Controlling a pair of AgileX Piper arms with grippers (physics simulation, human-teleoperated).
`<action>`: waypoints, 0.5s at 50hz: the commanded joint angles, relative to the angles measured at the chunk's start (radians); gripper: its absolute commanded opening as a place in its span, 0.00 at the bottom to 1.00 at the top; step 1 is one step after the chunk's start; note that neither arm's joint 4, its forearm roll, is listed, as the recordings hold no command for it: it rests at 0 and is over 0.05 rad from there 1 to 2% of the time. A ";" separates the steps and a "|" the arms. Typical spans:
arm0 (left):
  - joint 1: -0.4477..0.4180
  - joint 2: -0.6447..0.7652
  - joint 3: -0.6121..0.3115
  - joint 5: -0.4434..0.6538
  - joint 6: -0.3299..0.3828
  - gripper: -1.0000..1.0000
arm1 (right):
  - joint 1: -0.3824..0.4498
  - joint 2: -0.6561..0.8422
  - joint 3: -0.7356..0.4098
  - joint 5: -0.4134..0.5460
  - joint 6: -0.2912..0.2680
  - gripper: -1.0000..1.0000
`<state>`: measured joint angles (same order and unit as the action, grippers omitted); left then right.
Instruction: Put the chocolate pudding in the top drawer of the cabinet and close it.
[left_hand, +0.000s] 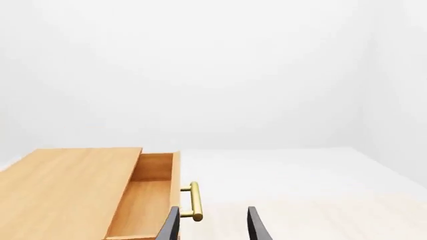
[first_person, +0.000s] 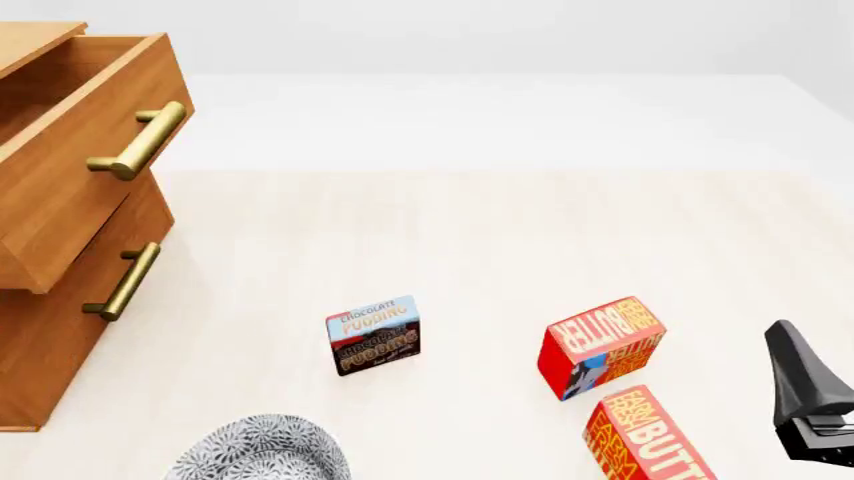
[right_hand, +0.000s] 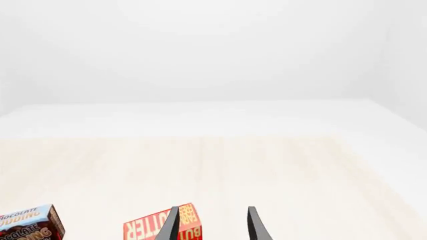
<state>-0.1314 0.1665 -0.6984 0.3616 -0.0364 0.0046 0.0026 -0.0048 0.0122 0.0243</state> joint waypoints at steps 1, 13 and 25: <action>0.045 0.097 -0.156 0.071 0.025 1.00 | 0.000 0.002 0.001 -0.004 -0.003 1.00; 0.041 0.221 -0.354 0.177 0.093 1.00 | 0.000 0.002 0.001 -0.004 -0.003 1.00; 0.083 0.388 -0.523 0.349 0.055 1.00 | 0.000 0.002 0.001 -0.004 -0.003 1.00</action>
<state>-0.0958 0.4397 -1.1342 0.6228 0.0088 0.0047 0.0026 -0.0048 0.0123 0.0243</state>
